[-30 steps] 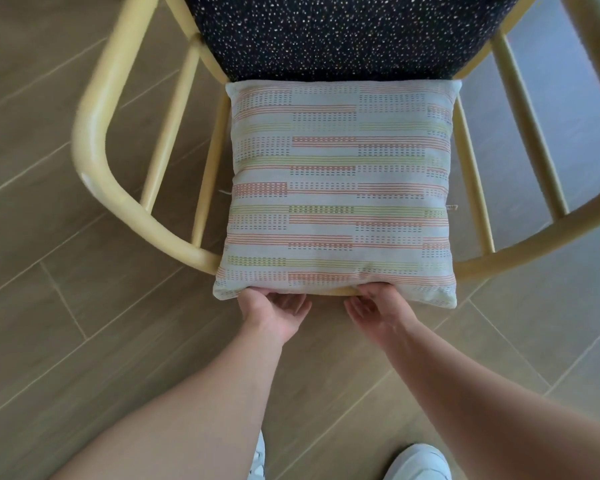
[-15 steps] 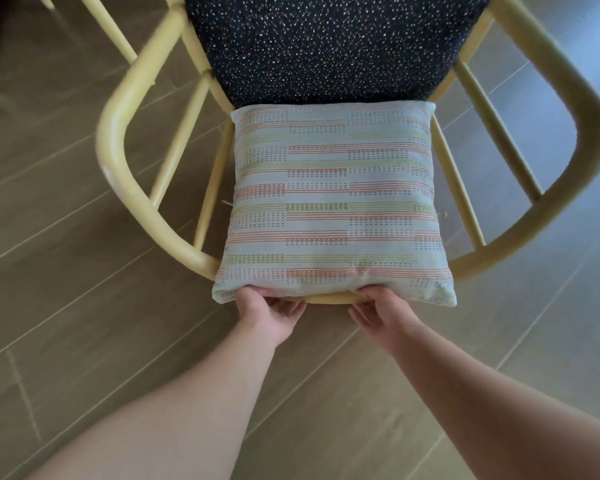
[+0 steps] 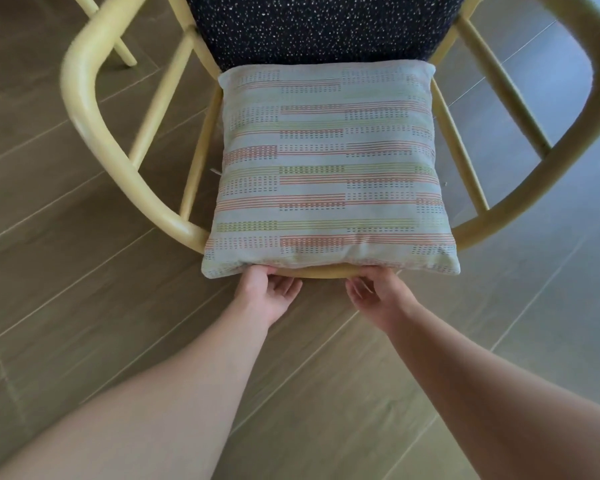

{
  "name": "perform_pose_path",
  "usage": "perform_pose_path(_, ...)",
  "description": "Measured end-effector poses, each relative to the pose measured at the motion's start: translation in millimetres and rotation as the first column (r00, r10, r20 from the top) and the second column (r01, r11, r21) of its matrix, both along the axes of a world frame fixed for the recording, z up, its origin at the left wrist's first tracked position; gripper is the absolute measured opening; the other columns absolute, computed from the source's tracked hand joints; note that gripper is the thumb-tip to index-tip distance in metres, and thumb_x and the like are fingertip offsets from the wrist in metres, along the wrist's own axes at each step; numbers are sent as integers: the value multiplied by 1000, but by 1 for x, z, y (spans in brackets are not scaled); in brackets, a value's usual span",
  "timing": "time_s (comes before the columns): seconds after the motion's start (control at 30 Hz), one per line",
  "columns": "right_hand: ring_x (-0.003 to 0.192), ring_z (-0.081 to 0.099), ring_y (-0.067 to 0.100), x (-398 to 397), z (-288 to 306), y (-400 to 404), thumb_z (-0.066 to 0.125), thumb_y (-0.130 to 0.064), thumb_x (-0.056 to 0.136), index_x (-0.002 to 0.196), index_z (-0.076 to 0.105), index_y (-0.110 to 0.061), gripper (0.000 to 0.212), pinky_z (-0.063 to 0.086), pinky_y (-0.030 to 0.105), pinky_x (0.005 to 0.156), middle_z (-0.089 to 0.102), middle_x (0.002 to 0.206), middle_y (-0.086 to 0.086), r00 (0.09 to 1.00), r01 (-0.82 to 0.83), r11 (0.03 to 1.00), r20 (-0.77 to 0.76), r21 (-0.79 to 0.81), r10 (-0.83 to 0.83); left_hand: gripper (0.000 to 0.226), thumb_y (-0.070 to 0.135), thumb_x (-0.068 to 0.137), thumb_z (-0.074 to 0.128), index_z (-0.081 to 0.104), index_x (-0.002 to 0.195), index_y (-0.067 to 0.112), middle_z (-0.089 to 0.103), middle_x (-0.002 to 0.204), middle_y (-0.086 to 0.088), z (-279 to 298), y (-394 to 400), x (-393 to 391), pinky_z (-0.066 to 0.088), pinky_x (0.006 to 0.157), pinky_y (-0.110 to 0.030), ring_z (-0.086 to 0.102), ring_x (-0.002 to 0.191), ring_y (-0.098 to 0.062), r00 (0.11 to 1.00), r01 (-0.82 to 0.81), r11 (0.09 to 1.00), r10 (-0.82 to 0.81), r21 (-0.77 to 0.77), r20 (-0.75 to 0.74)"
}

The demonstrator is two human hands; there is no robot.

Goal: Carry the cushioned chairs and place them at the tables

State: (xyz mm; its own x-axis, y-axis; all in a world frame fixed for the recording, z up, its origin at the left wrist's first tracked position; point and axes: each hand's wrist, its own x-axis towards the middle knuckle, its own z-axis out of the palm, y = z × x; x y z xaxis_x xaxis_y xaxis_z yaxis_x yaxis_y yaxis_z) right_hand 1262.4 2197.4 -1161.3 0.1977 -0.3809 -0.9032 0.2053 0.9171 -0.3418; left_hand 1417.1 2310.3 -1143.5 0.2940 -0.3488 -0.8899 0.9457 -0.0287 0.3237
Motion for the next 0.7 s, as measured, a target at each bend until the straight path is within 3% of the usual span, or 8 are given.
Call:
perform_pose_path(0.07,92,63,20,1,1,0,62,4,91,108,65,-9,22,56,30,75,65,97,9,1000,19,1000,6,4,-19,27,-2,99,44,59,121,5,56,129,-18,1,-2,-1,47,102,-52,53,123,-31,1000,4,1000,-4,-6,2)
perform_pose_path(0.13,98,64,22,3,3,0,60,3,94,112,64,-10,23,55,36,92,66,103,9,999,36,999,14,-14,-36,27,0,101,43,58,123,3,57,131,-19,1,-4,-2,43,110,-51,53,127,-32,1000,-5,1000,6,-20,4)
perform_pose_path(0.23,111,65,29,7,10,3,57,1,97,122,60,-8,27,51,46,103,66,120,14,998,43,998,57,-40,-41,18,4,102,49,61,116,5,63,126,-18,6,-3,-8,47,109,-47,60,119,-30,999,-31,999,31,-17,15)
perform_pose_path(0.47,103,70,29,-6,35,42,58,1,96,129,56,-5,34,59,43,89,69,118,16,997,70,997,-13,-38,-70,11,5,102,53,63,106,8,69,114,-14,27,25,-28,60,78,-35,67,99,-23,996,-81,992,77,100,49)
perform_pose_path(0.57,87,71,25,-13,54,66,55,6,93,118,62,-6,28,60,39,78,72,99,12,997,80,996,-3,-46,-80,14,4,103,50,63,104,9,68,110,-13,44,42,-37,58,78,-33,66,92,-21,996,-83,986,75,144,57)
perform_pose_path(0.7,90,72,25,-22,81,87,55,5,94,104,64,-11,21,61,37,74,74,94,10,996,78,996,-33,-39,-79,17,2,104,47,63,105,9,68,108,-13,70,62,-45,57,78,-34,66,96,-22,997,-64,981,55,181,54)
